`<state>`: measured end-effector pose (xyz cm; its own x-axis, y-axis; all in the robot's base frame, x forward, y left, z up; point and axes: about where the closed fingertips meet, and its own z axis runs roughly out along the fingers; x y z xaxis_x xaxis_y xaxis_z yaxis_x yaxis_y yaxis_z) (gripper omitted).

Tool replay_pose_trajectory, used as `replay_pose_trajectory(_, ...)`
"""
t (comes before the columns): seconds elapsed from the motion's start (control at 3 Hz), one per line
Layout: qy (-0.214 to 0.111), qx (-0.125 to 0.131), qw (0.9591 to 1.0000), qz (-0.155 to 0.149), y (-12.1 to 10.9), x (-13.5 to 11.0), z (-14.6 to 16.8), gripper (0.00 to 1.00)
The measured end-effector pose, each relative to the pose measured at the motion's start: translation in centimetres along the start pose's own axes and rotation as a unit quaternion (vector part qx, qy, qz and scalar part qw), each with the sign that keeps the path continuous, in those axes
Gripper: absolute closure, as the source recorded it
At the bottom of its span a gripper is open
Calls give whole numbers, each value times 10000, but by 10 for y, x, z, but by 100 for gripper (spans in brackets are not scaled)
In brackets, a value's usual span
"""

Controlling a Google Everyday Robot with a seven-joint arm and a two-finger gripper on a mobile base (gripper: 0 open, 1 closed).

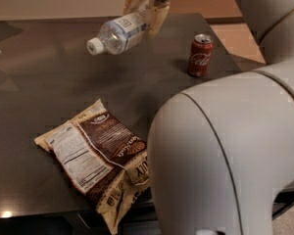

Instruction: Pick blue plastic bottle

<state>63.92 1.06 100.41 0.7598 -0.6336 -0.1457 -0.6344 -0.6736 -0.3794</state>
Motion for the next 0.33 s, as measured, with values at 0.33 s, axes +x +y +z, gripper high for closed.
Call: replay_pose_trajectory(0.33,42,125,9999,-1,-8,3,3,100)
